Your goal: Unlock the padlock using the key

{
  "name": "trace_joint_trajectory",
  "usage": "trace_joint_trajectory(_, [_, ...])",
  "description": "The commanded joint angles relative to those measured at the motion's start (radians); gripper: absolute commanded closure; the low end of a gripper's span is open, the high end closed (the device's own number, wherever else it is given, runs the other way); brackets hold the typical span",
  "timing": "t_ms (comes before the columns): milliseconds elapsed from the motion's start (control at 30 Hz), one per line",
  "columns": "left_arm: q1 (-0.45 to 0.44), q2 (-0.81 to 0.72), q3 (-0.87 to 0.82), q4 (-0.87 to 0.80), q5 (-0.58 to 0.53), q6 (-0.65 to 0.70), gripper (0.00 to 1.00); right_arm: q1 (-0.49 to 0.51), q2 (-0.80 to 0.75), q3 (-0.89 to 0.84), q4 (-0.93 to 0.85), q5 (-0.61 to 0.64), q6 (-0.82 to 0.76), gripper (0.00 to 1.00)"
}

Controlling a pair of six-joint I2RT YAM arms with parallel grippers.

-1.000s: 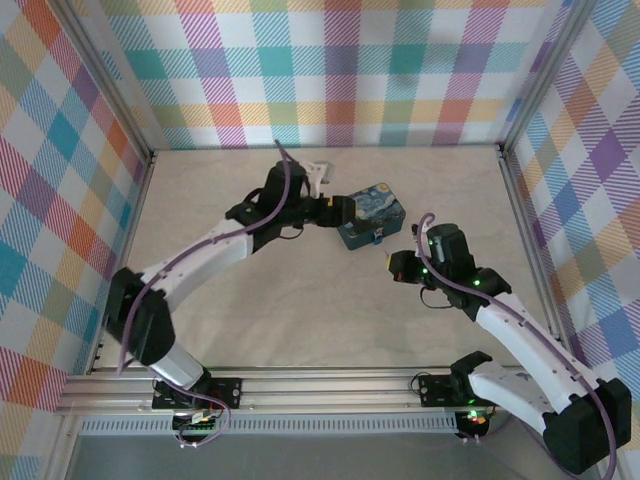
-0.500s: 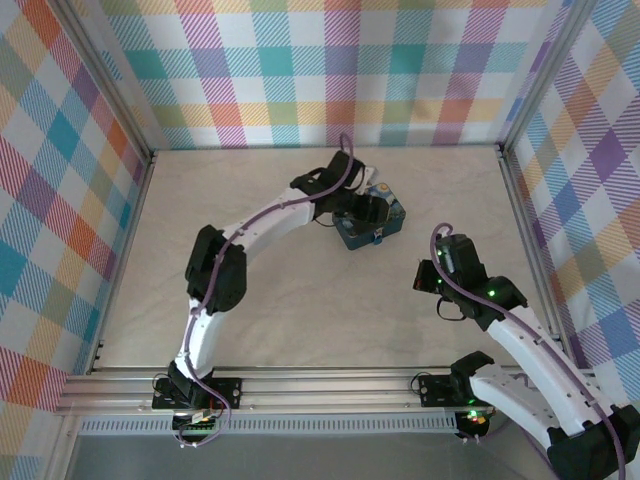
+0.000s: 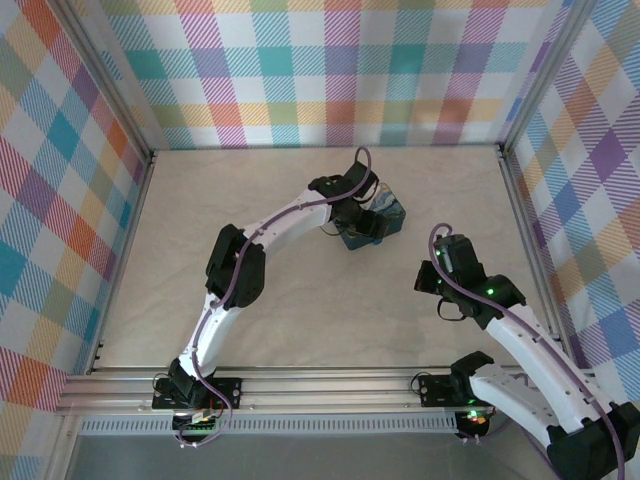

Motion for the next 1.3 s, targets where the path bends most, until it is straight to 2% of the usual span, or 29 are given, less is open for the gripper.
trace_joint_trajectory(0, [-0.006, 0.002, -0.001, -0.058, -0.029, 0.026, 0.3, -0.004, 0.005, 0.034, 0.004, 0.003, 0.01, 1.0])
trace_joint_trajectory(367, [-0.003, -0.119, -0.196, -0.039, -0.094, 0.035, 0.29, -0.004, 0.012, 0.031, 0.012, -0.003, 0.01, 1.0])
trace_joint_trajectory(567, [0.033, -0.211, -0.338, 0.006, -0.102, 0.013, 0.28, -0.004, 0.02, 0.022, 0.025, -0.025, 0.007, 1.0])
trace_joint_trajectory(767, [0.095, -0.279, -0.438, 0.049, -0.095, -0.002, 0.28, -0.004, 0.014, -0.01, 0.108, -0.105, -0.007, 1.0])
trace_joint_trajectory(967, [0.144, -0.292, -0.439, 0.067, -0.071, 0.001, 0.28, -0.004, 0.033, -0.013, 0.138, -0.157, -0.017, 1.0])
trace_joint_trajectory(1133, [0.15, -0.302, -0.438, 0.088, -0.041, 0.001, 0.28, -0.004, 0.041, -0.023, 0.18, -0.215, -0.021, 1.0])
trace_joint_trajectory(1267, [0.15, -0.358, -0.498, 0.161, -0.012, -0.007, 0.27, -0.004, 0.048, -0.041, 0.266, -0.305, -0.018, 1.0])
